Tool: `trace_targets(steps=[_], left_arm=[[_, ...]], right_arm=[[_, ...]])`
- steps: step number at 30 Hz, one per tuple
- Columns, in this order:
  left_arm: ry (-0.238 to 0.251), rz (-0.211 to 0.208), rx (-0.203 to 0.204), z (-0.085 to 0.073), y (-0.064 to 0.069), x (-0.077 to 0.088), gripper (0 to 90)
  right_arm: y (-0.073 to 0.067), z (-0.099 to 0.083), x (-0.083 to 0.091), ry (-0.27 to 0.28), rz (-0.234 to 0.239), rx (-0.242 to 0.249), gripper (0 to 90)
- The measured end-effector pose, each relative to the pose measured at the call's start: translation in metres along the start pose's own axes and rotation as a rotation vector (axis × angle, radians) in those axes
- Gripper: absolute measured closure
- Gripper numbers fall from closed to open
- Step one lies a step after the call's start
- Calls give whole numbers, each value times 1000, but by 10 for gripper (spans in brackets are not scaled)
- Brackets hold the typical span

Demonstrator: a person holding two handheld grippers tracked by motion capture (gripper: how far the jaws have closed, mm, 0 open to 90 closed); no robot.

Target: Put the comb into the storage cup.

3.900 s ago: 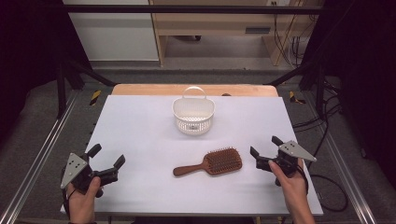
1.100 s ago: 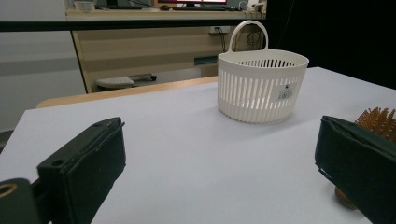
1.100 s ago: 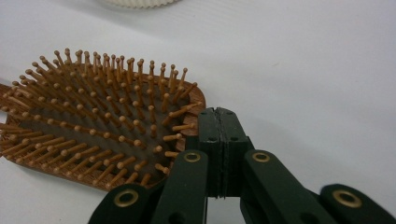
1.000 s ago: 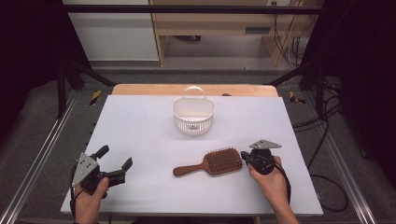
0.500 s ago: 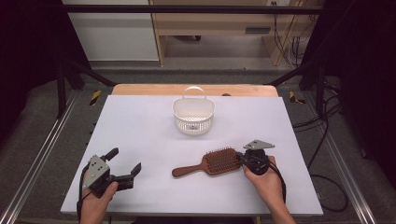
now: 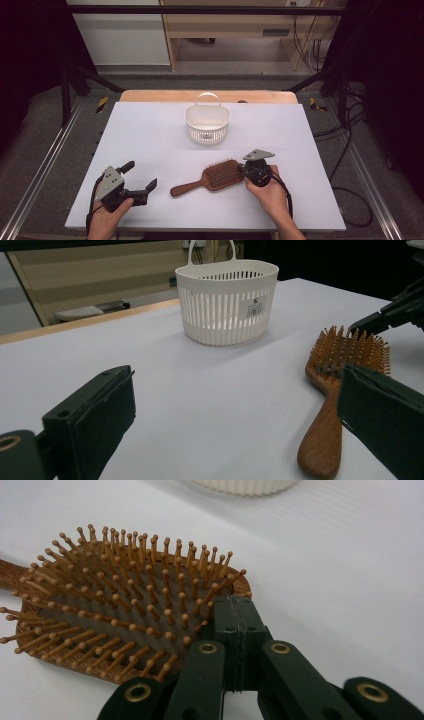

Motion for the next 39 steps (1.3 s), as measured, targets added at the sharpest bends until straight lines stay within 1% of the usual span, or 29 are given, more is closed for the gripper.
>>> trace_targets(steps=[4,8,11,16,19,20,23,26,28,31,33,35,39], left_arm=[[-4,-8,0,0,1,0,28],[-11,-13,2,0,3,-1,31],[-19,-23,-2,0,4,-3,34],[-34,-39,-14,-1,7,-5,35],[-33,-46,-16,0,8,-5,36],[-35,-48,-18,0,8,-5,36],[-37,-55,-16,0,10,-6,37],[-41,-61,-25,0,11,-6,38],[-46,-64,-26,-1,11,-7,38],[-49,-62,-25,-1,11,-7,38],[-47,-58,-22,-1,10,-6,39],[-49,-55,-21,-1,10,-7,39],[-51,-55,-24,-1,11,-6,40]], right_arm=[[-15,1,-5,-10,24,-11,900],[-28,1,-9,-13,32,7,900],[-35,0,-10,-17,37,15,900],[-45,0,-12,-27,60,31,900],[-54,0,-16,-28,87,43,900],[-58,1,-18,-26,90,51,900],[-67,2,-22,-23,101,100,900],[-73,3,-25,-20,109,109,900],[-74,5,-27,-16,105,114,900],[-72,7,-29,-7,107,106,899],[-70,7,-29,6,100,107,881],[-66,7,-24,20,91,111,863],[-53,9,-14,49,84,77,865]])
Point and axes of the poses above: each handheld gripper's, and its own axes: x roughly backward along the jaws, z roughly out of its top, y roughly to its right, the point moved 3 cm from there along -x, roughly forward along the jaws, and after that the axes turned 14 degrees about -x, right-handed, at the moved point
